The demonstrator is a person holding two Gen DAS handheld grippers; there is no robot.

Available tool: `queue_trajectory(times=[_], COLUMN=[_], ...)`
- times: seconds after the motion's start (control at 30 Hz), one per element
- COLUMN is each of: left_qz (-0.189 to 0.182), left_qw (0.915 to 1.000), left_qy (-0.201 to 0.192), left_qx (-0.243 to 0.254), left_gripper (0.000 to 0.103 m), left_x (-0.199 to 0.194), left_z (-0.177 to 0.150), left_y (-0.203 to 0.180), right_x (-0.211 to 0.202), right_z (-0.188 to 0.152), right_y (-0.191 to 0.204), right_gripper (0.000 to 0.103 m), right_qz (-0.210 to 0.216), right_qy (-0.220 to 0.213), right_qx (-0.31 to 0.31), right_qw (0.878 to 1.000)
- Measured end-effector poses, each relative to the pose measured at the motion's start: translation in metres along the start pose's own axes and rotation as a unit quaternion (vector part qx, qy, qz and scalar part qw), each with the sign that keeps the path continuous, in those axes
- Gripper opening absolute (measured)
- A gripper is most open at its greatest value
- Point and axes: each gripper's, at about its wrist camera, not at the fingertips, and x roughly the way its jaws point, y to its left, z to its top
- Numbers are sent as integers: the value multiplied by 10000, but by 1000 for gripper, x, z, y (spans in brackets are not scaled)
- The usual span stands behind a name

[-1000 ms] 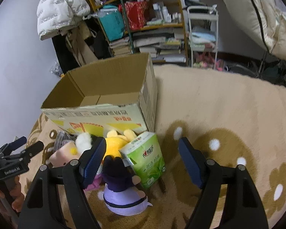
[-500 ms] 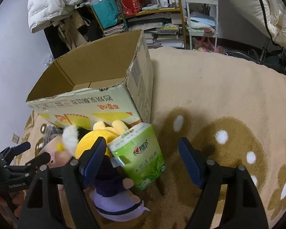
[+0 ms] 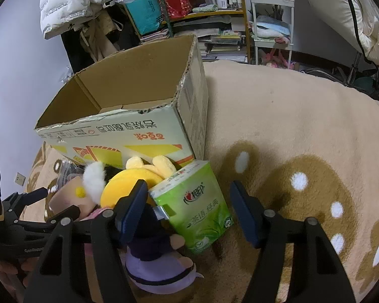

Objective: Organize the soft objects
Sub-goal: 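Close the left gripper on the pink roll-cake plush while the right gripper grasps the green tissue pack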

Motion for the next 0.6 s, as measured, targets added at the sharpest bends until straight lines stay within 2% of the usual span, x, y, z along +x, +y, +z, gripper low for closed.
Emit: queue_trajectory(times=[0.1,0.27,0.6], left_qz=[-13,-157,-236], left_qw=[10000,9998,9996], left_qy=[14,20,-31], left_qx=[58,118,157], left_gripper=[89,74,56], left_x=[0,-3,-13], left_z=[-1,-4,-10], left_y=[-3,-8,-9], right_x=[0,-4,-22], right_z=[-1,-1,-4], right_y=[-1,-4,-18], right_gripper=[59,58,58], right_qz=[186,100,-75], right_qy=[-1,-53,-218], right_qx=[65,84,389], right_qw=[9998,9999,9990])
